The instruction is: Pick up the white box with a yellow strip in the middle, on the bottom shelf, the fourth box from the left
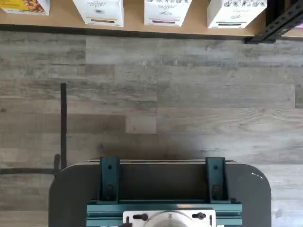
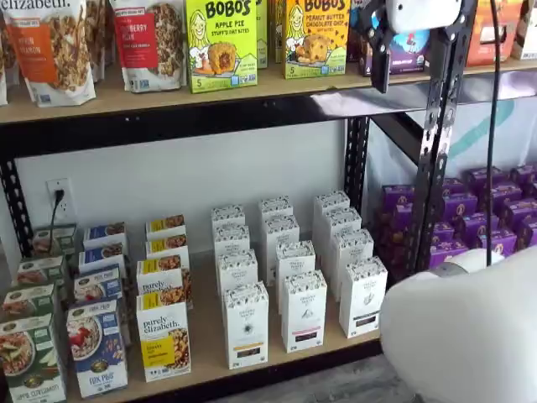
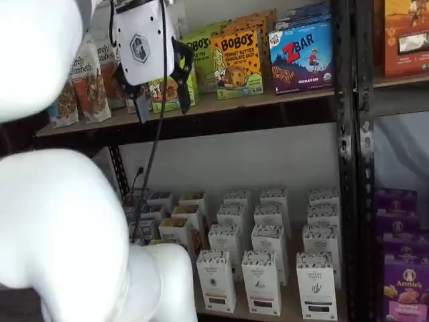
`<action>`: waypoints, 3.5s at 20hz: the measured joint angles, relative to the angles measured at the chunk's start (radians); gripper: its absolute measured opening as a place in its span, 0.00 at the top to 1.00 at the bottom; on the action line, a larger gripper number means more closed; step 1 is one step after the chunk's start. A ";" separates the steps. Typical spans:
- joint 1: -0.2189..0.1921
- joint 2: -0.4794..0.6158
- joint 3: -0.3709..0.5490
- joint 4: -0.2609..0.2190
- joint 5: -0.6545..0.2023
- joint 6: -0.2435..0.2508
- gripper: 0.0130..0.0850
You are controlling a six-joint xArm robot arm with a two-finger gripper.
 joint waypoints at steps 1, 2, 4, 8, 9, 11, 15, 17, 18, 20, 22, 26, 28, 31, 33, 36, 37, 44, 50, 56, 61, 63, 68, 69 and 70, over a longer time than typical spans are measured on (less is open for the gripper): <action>0.008 -0.003 0.008 -0.002 -0.006 0.007 0.00; 0.015 -0.009 0.021 -0.003 -0.019 0.015 0.00; 0.030 -0.022 0.046 -0.007 -0.045 0.030 0.00; 0.047 -0.044 0.106 -0.005 -0.112 0.052 0.00; 0.049 -0.048 0.119 -0.002 -0.128 0.056 0.00; 0.063 -0.054 0.151 -0.004 -0.165 0.071 0.00; 0.076 -0.066 0.223 0.011 -0.255 0.092 0.00; 0.089 -0.058 0.260 0.016 -0.295 0.107 0.00; 0.100 -0.057 0.278 0.011 -0.318 0.117 0.00; 0.110 -0.063 0.318 0.016 -0.373 0.130 0.00; 0.135 -0.063 0.367 0.009 -0.445 0.156 0.00; 0.172 -0.025 0.424 0.001 -0.533 0.197 0.00; 0.189 0.001 0.443 -0.008 -0.566 0.218 0.00; 0.221 0.016 0.508 -0.050 -0.692 0.266 0.00; 0.223 0.044 0.540 -0.033 -0.774 0.268 0.00; 0.236 0.091 0.548 -0.029 -0.821 0.283 0.00; 0.240 0.110 0.548 -0.026 -0.833 0.286 0.00; 0.272 0.298 0.558 -0.012 -1.010 0.322 0.00; 0.281 0.441 0.565 -0.010 -1.151 0.334 0.00; 0.285 0.579 0.562 0.064 -1.288 0.286 0.00; 0.293 0.696 0.533 0.099 -1.346 0.266 0.00; 0.291 0.731 0.528 0.127 -1.365 0.241 0.00; 0.281 0.793 0.514 0.142 -1.373 0.220 0.00; 0.280 0.805 0.511 0.130 -1.376 0.228 0.00; 0.279 0.811 0.509 0.125 -1.378 0.231 0.00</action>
